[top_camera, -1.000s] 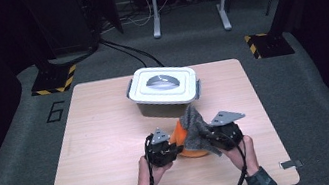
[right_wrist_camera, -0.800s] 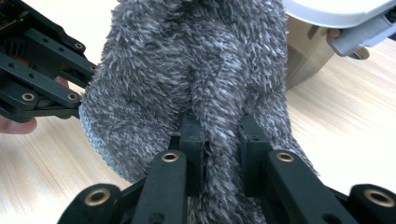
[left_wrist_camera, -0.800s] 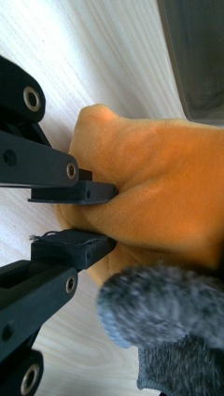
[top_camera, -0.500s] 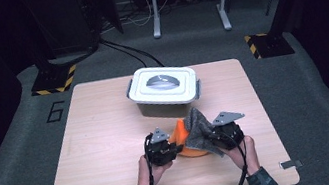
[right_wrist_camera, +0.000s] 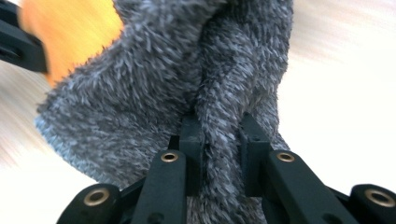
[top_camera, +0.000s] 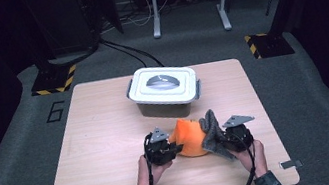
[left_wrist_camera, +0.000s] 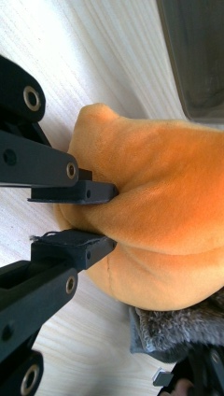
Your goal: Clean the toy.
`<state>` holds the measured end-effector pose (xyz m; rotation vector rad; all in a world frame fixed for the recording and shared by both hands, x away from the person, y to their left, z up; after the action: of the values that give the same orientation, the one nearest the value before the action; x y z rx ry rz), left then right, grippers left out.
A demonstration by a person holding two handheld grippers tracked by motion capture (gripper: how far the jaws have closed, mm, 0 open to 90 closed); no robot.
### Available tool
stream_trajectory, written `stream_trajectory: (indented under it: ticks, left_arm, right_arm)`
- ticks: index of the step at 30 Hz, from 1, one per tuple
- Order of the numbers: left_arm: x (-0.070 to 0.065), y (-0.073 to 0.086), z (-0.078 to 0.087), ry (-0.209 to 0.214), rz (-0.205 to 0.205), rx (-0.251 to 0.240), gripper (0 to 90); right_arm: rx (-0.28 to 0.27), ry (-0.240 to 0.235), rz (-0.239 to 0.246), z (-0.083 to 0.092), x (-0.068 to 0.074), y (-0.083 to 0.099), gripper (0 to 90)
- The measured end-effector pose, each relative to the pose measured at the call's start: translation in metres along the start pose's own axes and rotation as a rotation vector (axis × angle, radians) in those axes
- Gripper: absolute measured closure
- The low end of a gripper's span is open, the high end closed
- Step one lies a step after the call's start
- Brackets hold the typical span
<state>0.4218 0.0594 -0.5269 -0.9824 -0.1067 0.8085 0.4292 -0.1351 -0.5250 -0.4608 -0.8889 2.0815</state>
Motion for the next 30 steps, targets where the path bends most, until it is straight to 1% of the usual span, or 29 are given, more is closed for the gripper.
stream_trajectory:
  ticks: [2,4,5,6,7,8,9,10,13,14,15,16,17,18,20,22,24,25,28,29,30]
  left_arm:
    - [0.000,0.000,0.000,-0.001,0.000,0.000,76.4]
    - [0.000,0.000,0.000,-0.002,0.001,0.000,76.4]
    - [0.000,0.000,0.000,-0.001,-0.002,0.000,76.4]
    - [0.000,0.000,0.000,-0.001,-0.002,0.002,76.4]
    - [0.000,0.000,0.000,-0.001,-0.002,0.002,76.4]
    - [0.000,0.000,0.000,-0.001,0.002,0.002,76.4]
    - [0.000,0.000,0.000,0.000,0.005,0.001,76.4]
    - [0.000,0.000,0.000,-0.001,0.004,0.001,76.4]
    - [0.000,0.000,0.000,-0.005,0.002,0.002,76.4]
    - [0.001,0.000,0.000,-0.007,-0.001,0.006,76.3]
    - [0.001,0.000,0.000,-0.007,-0.001,0.007,76.3]
    - [0.002,0.000,0.000,-0.010,-0.006,0.006,76.3]
    - [0.002,0.000,0.000,-0.011,-0.003,0.003,76.3]
    - [0.001,0.000,0.000,-0.007,-0.003,0.004,76.3]
    - [0.000,0.000,0.000,-0.004,0.001,0.005,76.2]
    - [0.000,0.000,0.000,-0.003,0.003,0.004,76.2]
    - [0.000,0.000,0.000,-0.003,0.001,0.004,76.1]
    - [0.000,0.001,0.000,-0.003,0.001,0.004,76.1]
    - [0.000,0.001,0.000,-0.004,-0.001,0.003,75.9]
    - [0.000,0.001,0.000,-0.004,-0.003,0.003,75.7]
    - [0.000,0.001,0.000,-0.004,-0.004,0.003,75.0]
  right_arm:
    - [0.003,0.003,-0.007,-0.002,-0.001,0.002,75.6]
    - [0.029,0.007,-0.007,-0.009,-0.005,0.010,75.7]
    - [0.029,0.007,-0.007,-0.009,-0.005,0.010,75.7]
    - [0.042,0.008,-0.022,-0.014,-0.006,0.014,75.8]
    - [0.042,0.008,-0.022,-0.014,-0.006,0.014,75.8]
    - [0.053,0.010,-0.029,-0.016,-0.007,0.016,75.7]
    - [0.058,0.008,-0.015,-0.018,-0.009,0.018,75.7]
    - [0.065,0.008,-0.033,-0.019,-0.008,0.019,75.7]
    - [0.057,0.009,-0.028,-0.016,-0.009,0.017,75.9]
    - [0.045,0.013,-0.034,-0.008,-0.011,0.015,76.0]
    - [0.045,0.013,-0.034,-0.008,-0.011,0.015,76.0]
    - [0.040,0.011,-0.034,-0.005,-0.011,0.014,76.0]
    - [0.006,0.011,-0.034,0.007,-0.012,0.008,76.0]
    - [0.006,0.011,-0.034,0.007,-0.012,0.008,76.0]
    - [-0.024,0.013,-0.023,0.017,-0.011,0.001,76.0]
    - [-0.058,0.002,-0.013,0.027,-0.006,-0.010,75.9]
    - [-0.081,-0.009,0.002,0.032,0.000,-0.018,75.9]
    - [-0.089,-0.018,0.018,0.033,0.004,-0.023,75.7]
    - [-0.104,-0.039,0.042,0.031,0.016,-0.035,75.5]
    - [-0.101,-0.047,0.056,0.028,0.020,-0.038,75.4]
    - [-0.086,-0.054,0.063,0.020,0.024,-0.041,75.3]
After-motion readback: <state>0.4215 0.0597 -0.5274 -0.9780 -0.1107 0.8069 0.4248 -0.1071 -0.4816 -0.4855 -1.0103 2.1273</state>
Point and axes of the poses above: each handheld gripper's, and its own axes: z roughly backward along the jaws, y roughly out of its underside, x roughly to its left, the point moved 8 cm from there along -z, roughly forward along the jaws, and after that the axes turned 3 degrees about z, right-handed, at the moved point
